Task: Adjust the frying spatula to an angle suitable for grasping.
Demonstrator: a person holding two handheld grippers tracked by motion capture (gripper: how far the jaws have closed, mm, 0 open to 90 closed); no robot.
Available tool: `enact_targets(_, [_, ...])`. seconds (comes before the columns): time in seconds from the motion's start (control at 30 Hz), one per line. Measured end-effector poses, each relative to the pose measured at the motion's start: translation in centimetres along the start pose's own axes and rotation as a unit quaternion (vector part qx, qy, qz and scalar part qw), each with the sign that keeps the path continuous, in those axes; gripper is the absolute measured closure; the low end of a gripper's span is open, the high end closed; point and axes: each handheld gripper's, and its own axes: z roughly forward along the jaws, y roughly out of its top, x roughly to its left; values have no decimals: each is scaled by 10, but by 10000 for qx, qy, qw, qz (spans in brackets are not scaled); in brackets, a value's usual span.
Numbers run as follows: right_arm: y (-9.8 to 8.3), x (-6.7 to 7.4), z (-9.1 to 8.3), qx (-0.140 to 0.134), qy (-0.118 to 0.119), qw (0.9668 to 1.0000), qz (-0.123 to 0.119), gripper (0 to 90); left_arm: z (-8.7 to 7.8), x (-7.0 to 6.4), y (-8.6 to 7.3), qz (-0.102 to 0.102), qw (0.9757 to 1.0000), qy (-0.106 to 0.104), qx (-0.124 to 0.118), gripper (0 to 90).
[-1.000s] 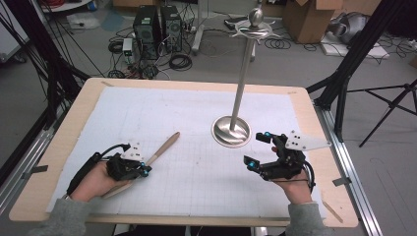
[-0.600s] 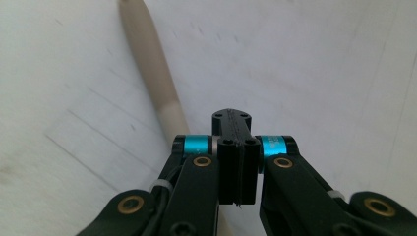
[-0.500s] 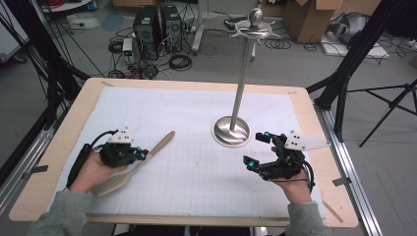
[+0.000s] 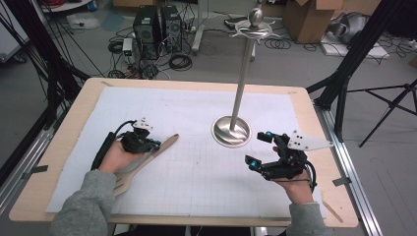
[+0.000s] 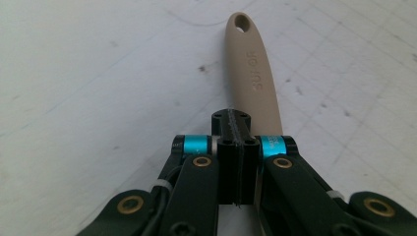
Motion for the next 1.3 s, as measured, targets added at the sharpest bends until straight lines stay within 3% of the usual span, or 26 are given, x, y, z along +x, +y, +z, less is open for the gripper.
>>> enact_targets(0.13, [0, 1, 1, 4, -30, 10000, -21, 85, 10, -18, 9, 629, 9979, -171, 31, 897])
enact_targets(0.37, [1, 1, 2, 30, -15, 10000, -32, 84, 17, -29, 16, 821, 9954, -498, 54, 898])
enact_targets(0.53, [1, 1, 2, 26, -3, 10000, -47, 85, 18, -33, 19, 953, 9940, -512, 153, 897])
enact_targets(0.77, [0, 2, 3, 73, 5, 10000, -22, 84, 18, -39, 20, 1140, 9921, -520, 39, 896])
enact_targets(0.83, [0, 1, 3, 45, 1, 10000, -43, 84, 11, -39, 21, 1171, 9923, -375, -121, 896])
enact_targets(0.97, [0, 2, 1, 28, -1, 10000, 4, 84, -17, -39, 23, 1147, 9917, -335, -474, 896])
enact_targets(1.1, [0, 2, 1, 21, -17, 10000, -32, 85, -49, -38, 20, 996, 9913, -398, -767, 896])
enact_targets(1.2, [0, 3, 1, 21, -1, 10000, -36, 84, -67, -38, 11, 887, 9934, -331, -653, 882])
enact_targets(1.3, [0, 3, 1, 31, -22, 10000, -34, 85, -78, -38, -1, 970, 9933, -238, -578, 844])
